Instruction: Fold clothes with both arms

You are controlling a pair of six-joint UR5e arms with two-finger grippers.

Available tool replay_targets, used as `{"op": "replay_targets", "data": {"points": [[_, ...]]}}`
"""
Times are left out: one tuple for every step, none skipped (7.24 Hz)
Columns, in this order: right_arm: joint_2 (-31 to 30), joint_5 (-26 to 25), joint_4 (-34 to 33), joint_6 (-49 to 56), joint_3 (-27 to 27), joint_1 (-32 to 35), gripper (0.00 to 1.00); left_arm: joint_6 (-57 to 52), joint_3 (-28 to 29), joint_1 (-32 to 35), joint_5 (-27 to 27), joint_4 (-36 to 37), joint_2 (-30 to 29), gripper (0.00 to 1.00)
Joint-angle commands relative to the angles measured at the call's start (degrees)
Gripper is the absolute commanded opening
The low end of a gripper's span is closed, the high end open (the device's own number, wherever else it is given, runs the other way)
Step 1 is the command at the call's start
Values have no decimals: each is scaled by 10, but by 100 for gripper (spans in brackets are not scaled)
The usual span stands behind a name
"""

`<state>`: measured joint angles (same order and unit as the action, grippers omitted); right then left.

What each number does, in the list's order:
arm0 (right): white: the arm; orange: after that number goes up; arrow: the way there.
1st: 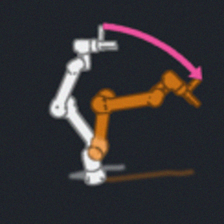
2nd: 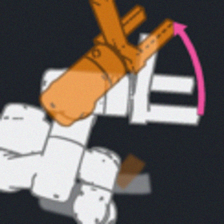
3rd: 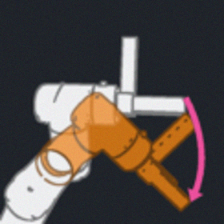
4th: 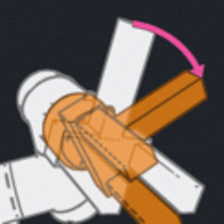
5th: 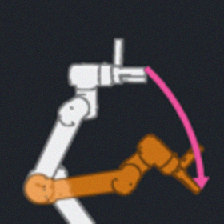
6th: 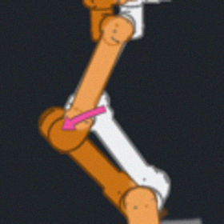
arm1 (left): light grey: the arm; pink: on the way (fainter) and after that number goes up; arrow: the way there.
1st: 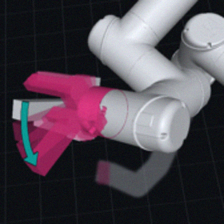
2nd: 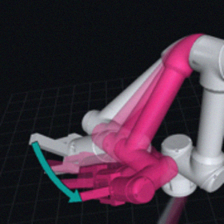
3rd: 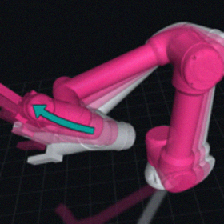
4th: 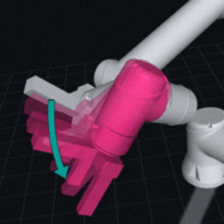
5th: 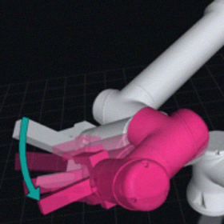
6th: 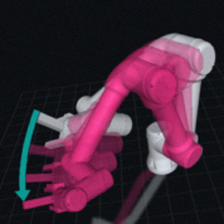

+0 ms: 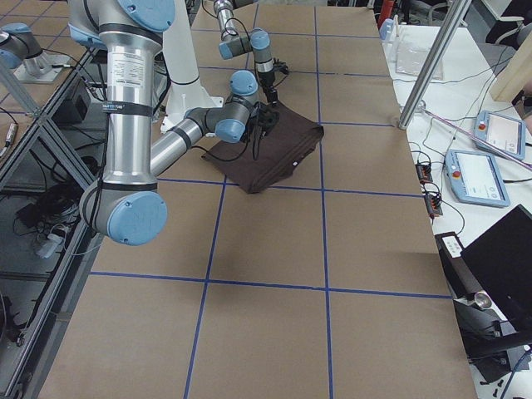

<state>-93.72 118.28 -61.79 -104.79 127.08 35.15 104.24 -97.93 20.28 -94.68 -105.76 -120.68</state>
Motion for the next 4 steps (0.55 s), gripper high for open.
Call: {"op": "replay_targets", "data": {"points": [[2,-1,0,-2,-1,-4,100,-19,-1,-1,-2,19,-2,0],[6,-1,0,-3,-6,-4,100,-63,-2,1,-2,20,-1,0],[14,-2,0,-4,-10,-3,100,-101,-2,24,-2,24,-1,0],[20,-1,0,-5,-10,-3,100,-179,-9,81,-6,34,-3,0]]}}
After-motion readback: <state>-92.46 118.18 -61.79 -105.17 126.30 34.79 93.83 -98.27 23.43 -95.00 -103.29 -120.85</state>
